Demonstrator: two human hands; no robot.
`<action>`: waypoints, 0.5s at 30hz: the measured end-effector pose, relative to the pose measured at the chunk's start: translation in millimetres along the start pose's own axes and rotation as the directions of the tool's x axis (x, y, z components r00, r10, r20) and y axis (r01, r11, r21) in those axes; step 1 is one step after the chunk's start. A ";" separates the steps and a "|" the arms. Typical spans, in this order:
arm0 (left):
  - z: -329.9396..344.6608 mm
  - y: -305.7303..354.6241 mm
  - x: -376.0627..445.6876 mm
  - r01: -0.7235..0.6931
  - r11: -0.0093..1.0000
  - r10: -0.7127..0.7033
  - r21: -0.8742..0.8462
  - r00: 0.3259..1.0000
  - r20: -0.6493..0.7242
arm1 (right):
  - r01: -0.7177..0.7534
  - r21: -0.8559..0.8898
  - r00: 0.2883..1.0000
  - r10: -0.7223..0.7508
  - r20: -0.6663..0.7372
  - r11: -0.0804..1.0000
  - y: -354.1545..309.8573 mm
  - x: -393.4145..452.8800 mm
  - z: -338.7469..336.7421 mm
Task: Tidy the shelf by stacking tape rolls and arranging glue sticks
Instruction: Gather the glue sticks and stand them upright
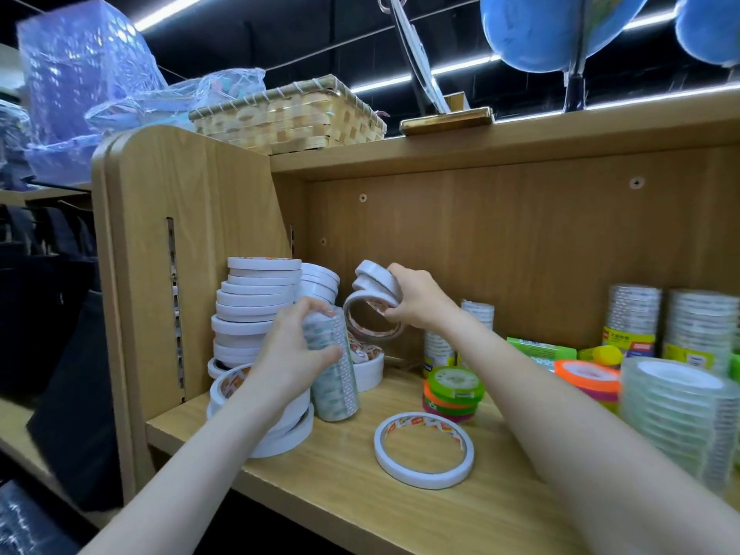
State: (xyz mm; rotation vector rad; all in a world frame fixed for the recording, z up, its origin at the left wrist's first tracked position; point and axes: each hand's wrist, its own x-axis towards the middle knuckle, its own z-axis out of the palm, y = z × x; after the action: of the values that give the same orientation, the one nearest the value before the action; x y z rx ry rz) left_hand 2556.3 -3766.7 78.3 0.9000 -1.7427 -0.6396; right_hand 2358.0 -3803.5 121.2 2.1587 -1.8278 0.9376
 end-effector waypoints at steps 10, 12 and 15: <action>0.6 -4.8 -3.1 0.024 0.999 -0.027 -0.040 0.997 -0.079 | 0.112 -0.034 0.973 -0.116 -0.200 0.993 -13.1 0.9 -12.1; 3.6 -2.3 -4.6 0.008 0.999 -0.011 -0.035 0.996 -0.088 | 0.128 -0.031 0.968 -0.132 -0.213 0.991 -12.1 0.2 -12.5; 5.4 0.8 -4.0 0.004 1.000 -0.004 -0.002 0.998 -0.068 | 0.138 -0.001 0.960 -0.135 -0.244 0.990 -13.0 -2.4 -12.7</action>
State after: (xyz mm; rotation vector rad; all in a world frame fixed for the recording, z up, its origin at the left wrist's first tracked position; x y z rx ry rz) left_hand 2551.8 -3762.9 75.0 0.9138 -1.6794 -0.6068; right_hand 2365.5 -3792.0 133.3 2.0423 -1.5423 1.1315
